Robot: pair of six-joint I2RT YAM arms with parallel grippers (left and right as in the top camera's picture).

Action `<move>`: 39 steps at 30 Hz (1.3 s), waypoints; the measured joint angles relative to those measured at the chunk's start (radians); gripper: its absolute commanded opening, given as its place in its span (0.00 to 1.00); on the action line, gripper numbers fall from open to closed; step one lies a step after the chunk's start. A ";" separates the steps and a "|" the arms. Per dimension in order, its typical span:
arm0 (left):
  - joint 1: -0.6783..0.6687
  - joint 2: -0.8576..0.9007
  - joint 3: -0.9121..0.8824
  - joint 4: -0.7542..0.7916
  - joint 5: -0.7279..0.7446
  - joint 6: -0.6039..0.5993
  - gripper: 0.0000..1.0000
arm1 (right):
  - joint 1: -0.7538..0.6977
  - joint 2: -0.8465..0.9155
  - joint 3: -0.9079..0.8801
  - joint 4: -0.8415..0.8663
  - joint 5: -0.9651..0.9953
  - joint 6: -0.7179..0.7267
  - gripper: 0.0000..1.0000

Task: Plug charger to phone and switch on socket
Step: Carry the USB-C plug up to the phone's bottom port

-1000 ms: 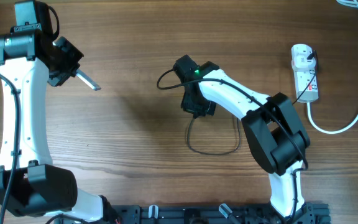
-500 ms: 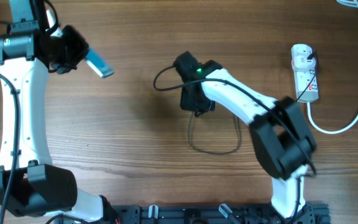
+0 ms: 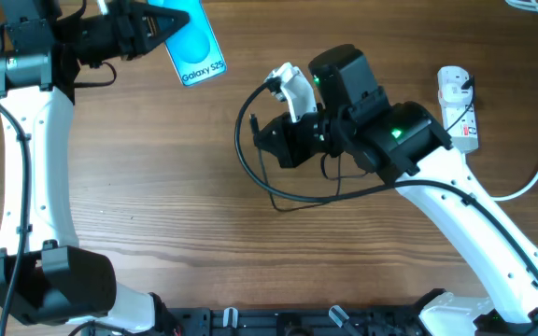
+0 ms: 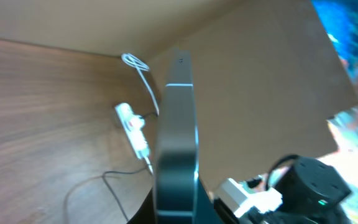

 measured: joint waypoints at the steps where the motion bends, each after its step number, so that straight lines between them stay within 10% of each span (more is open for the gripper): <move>1: 0.000 0.000 0.000 -0.003 0.014 0.000 0.04 | 0.000 0.000 0.000 0.002 -0.008 0.000 0.04; 16: -0.221 0.000 0.000 -0.093 -0.192 0.051 0.04 | 0.126 0.000 0.000 0.016 0.186 0.028 0.04; 39: -0.192 0.000 0.000 -0.154 -0.149 0.120 0.04 | 0.129 -0.001 0.010 0.044 0.362 0.076 0.04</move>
